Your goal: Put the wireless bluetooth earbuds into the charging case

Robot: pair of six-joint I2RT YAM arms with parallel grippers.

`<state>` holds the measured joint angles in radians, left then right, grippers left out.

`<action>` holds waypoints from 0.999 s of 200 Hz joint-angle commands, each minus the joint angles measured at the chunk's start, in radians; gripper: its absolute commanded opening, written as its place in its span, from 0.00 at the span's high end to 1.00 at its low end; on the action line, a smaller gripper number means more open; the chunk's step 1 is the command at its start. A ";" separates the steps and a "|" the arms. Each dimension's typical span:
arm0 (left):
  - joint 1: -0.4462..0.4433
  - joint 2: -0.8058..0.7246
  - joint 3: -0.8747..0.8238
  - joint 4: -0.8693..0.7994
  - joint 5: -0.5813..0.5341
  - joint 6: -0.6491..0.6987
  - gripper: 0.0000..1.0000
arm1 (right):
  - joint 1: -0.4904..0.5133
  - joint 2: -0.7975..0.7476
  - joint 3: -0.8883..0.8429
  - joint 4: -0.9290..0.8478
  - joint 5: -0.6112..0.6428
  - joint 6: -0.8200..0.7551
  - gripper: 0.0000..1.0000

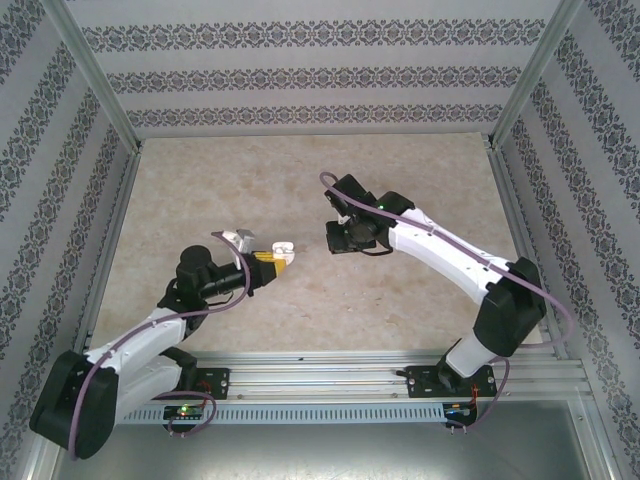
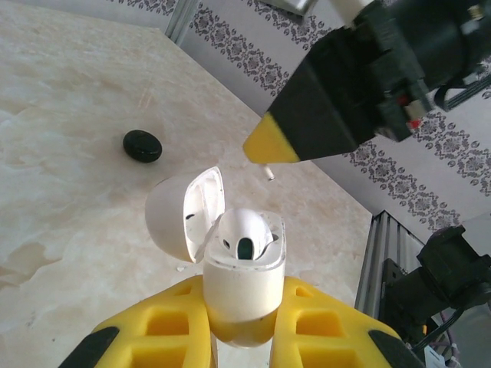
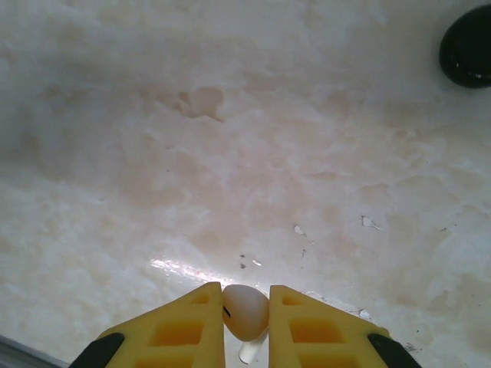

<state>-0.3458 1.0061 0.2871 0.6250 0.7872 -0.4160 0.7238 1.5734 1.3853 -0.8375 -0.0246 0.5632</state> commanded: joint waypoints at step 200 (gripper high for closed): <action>-0.079 0.111 0.119 0.248 0.064 -0.087 1.00 | 0.175 -0.247 -0.095 0.423 0.016 -0.117 0.84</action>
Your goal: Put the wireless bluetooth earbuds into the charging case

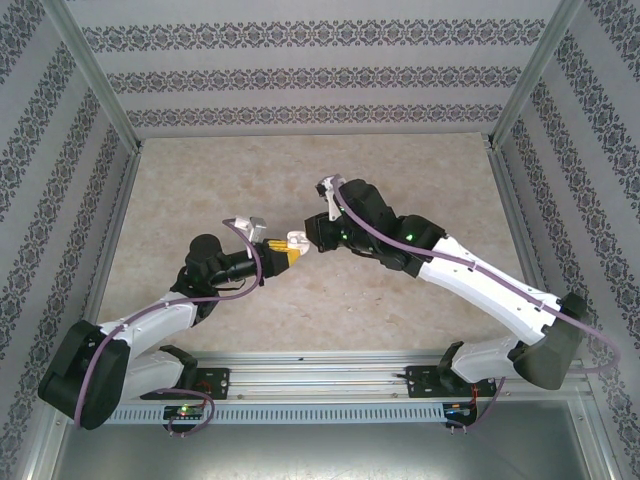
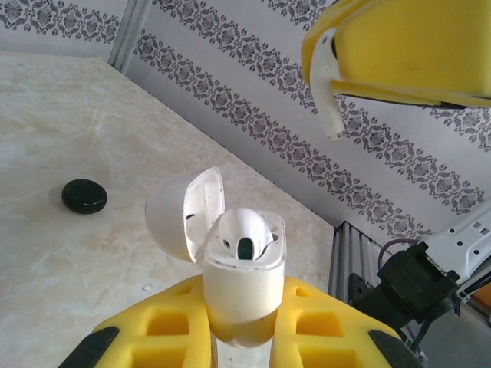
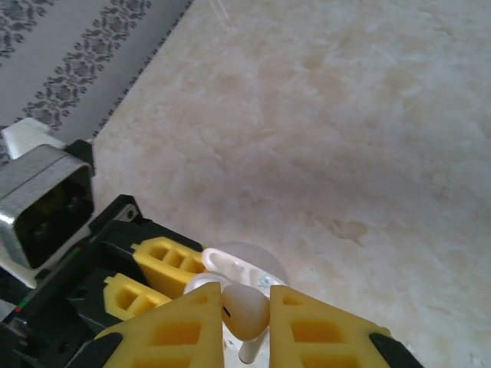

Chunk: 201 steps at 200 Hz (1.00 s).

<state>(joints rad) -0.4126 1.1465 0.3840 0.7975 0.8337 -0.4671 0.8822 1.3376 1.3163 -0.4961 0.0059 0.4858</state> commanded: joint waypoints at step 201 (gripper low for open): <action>-0.012 -0.082 0.001 0.138 0.003 -0.093 1.00 | 0.027 -0.050 -0.138 0.208 -0.113 0.011 0.84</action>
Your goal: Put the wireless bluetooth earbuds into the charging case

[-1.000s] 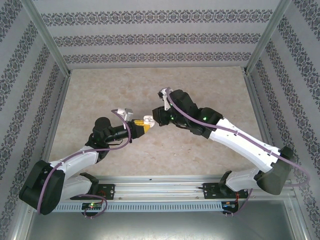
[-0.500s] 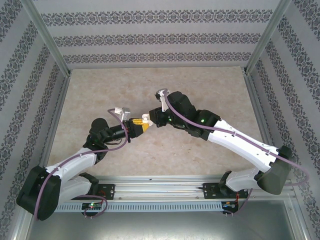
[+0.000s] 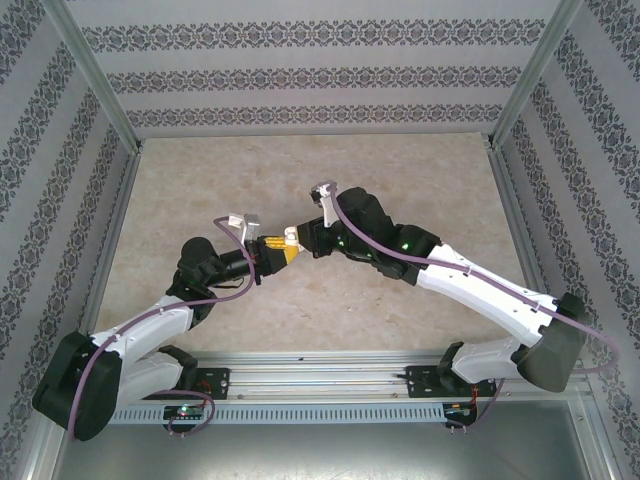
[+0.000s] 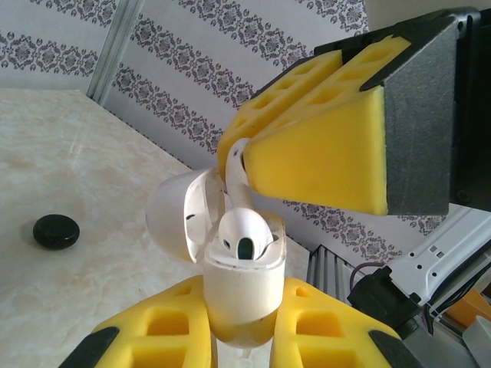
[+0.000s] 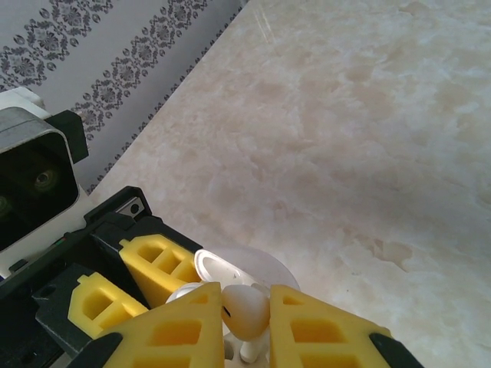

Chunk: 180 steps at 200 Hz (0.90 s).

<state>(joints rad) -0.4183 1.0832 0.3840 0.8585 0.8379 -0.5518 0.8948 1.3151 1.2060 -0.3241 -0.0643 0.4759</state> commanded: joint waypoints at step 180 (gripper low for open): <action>-0.008 -0.030 0.012 0.048 -0.009 0.001 1.00 | 0.023 -0.062 -0.115 0.122 -0.106 0.005 0.83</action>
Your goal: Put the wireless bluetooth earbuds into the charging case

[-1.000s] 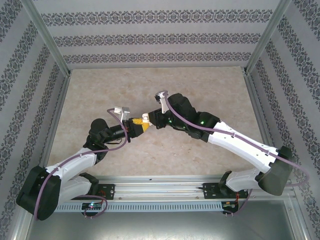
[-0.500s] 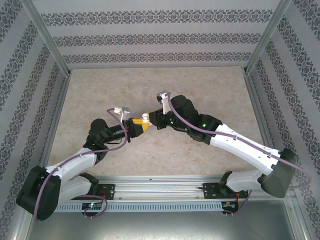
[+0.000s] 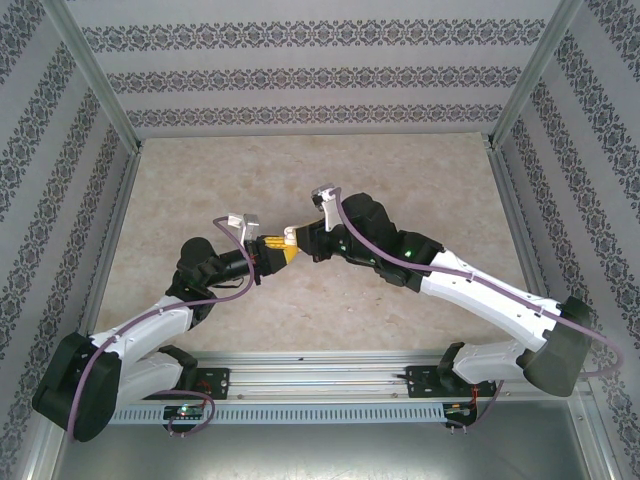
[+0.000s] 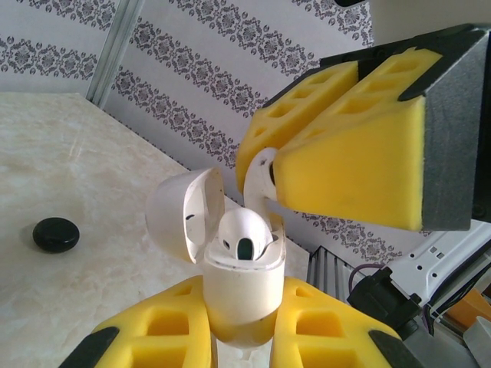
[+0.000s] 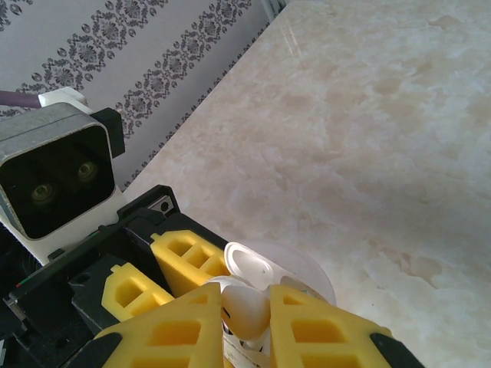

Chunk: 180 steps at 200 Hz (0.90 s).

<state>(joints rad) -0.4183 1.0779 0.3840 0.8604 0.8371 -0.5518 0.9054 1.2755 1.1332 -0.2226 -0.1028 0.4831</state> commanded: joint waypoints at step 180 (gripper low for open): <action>-0.008 -0.033 0.012 -0.008 -0.020 0.030 1.00 | 0.033 -0.001 0.002 -0.104 -0.111 -0.150 0.79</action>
<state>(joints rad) -0.4198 1.0580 0.3836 0.8204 0.8421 -0.5499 0.9127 1.2587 1.1130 -0.2451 -0.1509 0.3656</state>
